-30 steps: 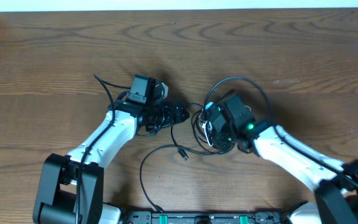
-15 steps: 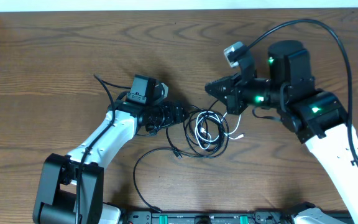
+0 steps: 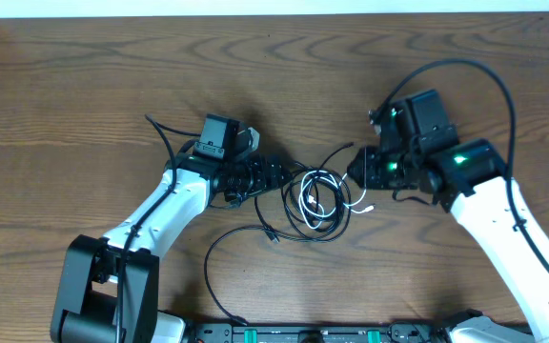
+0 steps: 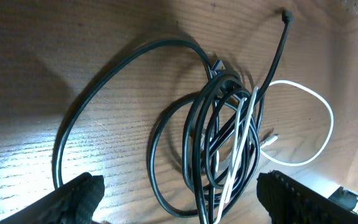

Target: Untangle cables

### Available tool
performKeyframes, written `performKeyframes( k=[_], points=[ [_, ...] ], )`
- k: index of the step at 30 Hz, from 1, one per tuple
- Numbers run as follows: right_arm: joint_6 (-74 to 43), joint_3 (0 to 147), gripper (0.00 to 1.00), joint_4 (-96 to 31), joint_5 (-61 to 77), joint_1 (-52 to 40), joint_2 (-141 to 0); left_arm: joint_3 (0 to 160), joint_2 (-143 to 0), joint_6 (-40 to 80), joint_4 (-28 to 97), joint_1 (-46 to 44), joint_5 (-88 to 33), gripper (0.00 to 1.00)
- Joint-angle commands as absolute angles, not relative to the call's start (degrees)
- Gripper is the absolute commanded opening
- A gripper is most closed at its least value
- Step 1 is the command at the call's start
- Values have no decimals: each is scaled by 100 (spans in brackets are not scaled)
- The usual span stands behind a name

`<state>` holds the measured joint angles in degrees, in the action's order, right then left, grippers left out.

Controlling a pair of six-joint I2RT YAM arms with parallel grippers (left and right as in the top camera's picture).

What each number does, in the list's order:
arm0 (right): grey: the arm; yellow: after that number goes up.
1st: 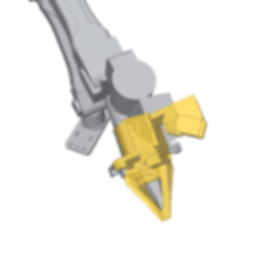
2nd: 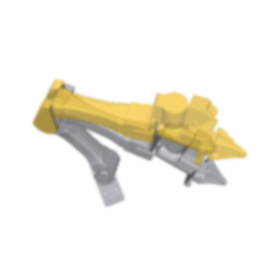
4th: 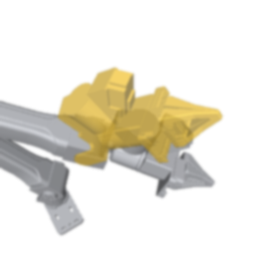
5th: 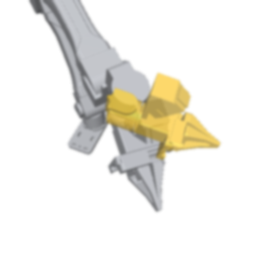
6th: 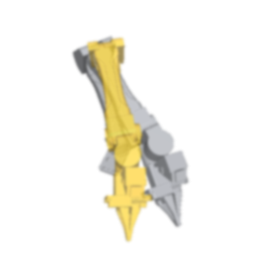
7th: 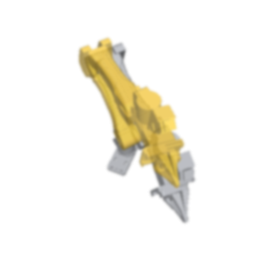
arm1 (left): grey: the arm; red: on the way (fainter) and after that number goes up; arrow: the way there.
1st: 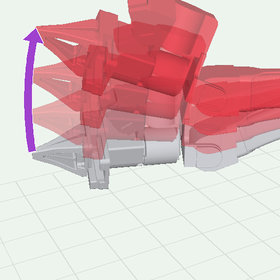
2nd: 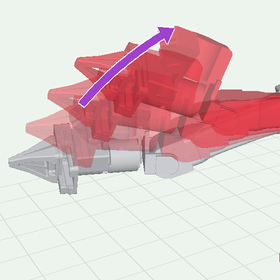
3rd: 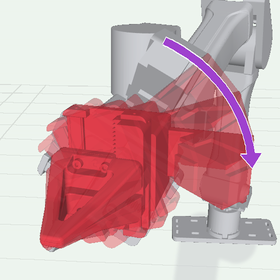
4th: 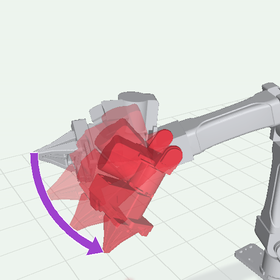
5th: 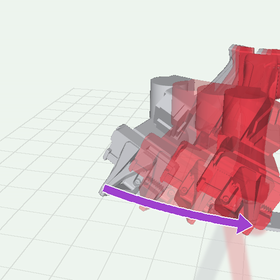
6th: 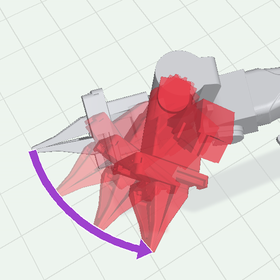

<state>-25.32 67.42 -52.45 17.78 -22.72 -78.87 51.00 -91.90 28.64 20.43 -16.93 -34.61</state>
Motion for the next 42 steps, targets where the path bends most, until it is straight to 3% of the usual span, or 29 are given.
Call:
performKeyframes(
  k=[1,4,7,11,15,16,18,19,27,34,42],
  points=[
    [-2633,6219,28,-5015,2034,-2528,-7905,5083,-9220,2816,2047,-1678,-3529,85],
    [-2368,5706,24,-4414,2115,-2727,-7905,5083,-9220,2816,2049,-1678,-3293,85],
    [-1487,5137,38,-3592,2117,-2895,-7909,5083,-9220,2818,2047,-1678,-3186,85],
    [-478,4506,38,-2644,2117,-2985,-7909,5083,-9220,2818,2049,-1678,-3186,85],
    [-460,4346,61,-2311,2047,-2974,-7909,5083,-9220,2818,2051,-1678,-3186,85],
    [-464,4346,54,-2233,2005,-2967,-7909,5083,-9220,2818,2049,-1678,-3188,85],
    [-449,4316,26,-2115,2010,-2980,-7911,5083,-9220,2818,2049,-1678,-3186,85],
    [-333,4285,22,-2091,2025,-3013,-7911,5083,-9220,2818,2047,-1678,-3186,85],
    [377,4003,27,-1608,2211,-3562,-8449,5083,-9220,2818,2047,-1678,-3183,85],
    [-1262,4053,17,-1396,2475,-3520,-8479,5083,-9220,2818,2051,-1678,-3186,85],
    [-2220,4075,21,-1188,3295,-3544,-8433,5083,-9220,2818,2049,-1678,-3186,85]
  ],
)
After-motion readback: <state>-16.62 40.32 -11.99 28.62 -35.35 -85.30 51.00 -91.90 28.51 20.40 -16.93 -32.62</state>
